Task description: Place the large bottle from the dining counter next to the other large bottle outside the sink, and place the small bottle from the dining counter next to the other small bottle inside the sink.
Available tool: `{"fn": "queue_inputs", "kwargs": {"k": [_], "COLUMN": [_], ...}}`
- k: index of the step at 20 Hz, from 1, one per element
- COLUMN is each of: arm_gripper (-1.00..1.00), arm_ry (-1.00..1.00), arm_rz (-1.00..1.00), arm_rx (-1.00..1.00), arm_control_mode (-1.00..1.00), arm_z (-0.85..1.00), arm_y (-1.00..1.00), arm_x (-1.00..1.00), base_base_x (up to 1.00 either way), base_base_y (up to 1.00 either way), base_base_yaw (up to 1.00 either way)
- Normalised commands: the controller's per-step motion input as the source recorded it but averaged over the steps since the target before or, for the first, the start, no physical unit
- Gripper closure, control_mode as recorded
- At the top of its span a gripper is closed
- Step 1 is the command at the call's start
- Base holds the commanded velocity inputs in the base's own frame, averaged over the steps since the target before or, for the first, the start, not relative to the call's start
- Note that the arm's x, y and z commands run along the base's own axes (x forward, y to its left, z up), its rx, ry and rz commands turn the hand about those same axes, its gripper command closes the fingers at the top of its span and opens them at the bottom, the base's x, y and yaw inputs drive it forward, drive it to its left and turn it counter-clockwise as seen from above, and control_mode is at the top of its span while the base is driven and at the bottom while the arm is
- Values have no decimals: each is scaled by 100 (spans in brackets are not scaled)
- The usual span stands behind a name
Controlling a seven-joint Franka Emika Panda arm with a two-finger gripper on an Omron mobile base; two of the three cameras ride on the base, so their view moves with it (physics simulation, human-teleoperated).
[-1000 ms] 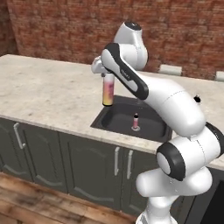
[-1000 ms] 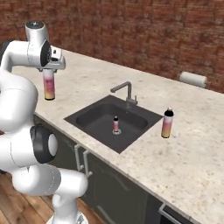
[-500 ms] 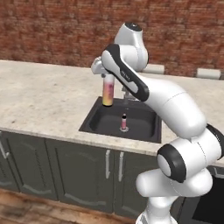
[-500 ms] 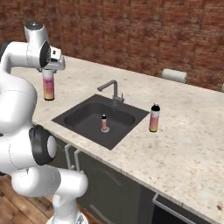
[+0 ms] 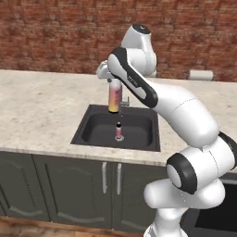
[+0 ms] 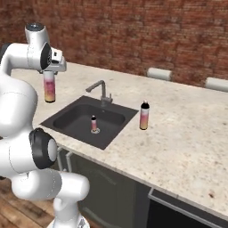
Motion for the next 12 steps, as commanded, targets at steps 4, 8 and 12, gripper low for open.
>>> {"fn": "queue_inputs", "kwargs": {"k": [4,8,12], "arm_gripper": [100,100,100], "arm_ry": [0,0,0], "arm_rz": [0,0,0], "arm_rx": [0,0,0], "arm_control_mode": [100,100,100], "arm_z": [0,0,0], "arm_y": [0,0,0], "arm_x": [0,0,0], "base_base_x": [0,0,0], "base_base_y": [0,0,0], "base_base_yaw": [-25,-25,-25]}}
